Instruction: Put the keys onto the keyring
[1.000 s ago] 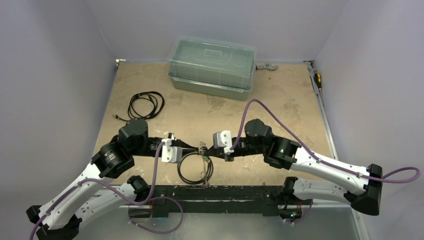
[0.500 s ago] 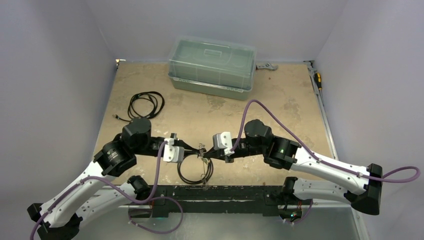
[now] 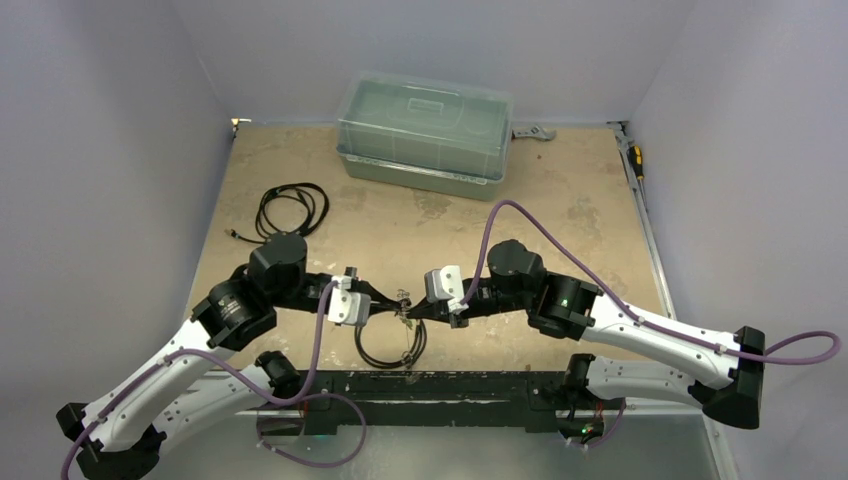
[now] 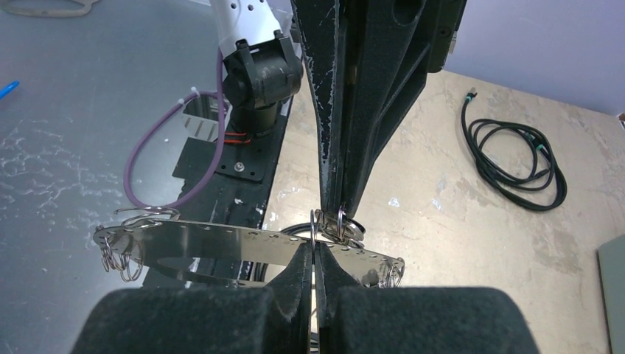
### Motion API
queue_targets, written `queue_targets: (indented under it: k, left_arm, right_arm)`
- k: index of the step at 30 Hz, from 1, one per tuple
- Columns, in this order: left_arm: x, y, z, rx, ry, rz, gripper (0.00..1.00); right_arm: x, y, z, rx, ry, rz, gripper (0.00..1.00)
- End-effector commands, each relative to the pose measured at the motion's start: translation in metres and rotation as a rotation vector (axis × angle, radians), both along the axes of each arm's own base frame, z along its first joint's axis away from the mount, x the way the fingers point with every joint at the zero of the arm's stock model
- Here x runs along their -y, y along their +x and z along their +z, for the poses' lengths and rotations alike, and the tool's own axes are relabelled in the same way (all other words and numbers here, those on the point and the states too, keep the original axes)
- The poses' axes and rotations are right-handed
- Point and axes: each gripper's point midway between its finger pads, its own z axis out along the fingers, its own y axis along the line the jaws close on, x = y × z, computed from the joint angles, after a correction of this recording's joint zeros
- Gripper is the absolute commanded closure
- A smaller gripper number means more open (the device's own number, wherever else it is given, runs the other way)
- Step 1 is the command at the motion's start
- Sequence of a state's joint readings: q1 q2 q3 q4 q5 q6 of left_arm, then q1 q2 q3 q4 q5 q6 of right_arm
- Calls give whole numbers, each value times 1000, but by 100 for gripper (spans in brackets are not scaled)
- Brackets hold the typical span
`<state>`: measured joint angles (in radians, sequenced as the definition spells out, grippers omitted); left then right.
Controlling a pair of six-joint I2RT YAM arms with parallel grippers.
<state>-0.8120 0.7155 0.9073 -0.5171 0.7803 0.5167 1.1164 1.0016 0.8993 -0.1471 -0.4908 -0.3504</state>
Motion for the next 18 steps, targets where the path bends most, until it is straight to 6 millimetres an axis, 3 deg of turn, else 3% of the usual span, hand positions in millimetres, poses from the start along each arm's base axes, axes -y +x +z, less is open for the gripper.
queue_targets:
  k: [1, 18]
  left_arm:
    - [0, -9, 21, 36, -58, -48, 100]
    - [1, -17, 17, 3, -46, -89, 100]
  right_arm:
    - [-6, -1, 34, 49, 84, 21, 100]
    - [-4, -4, 38, 51, 97, 29, 100]
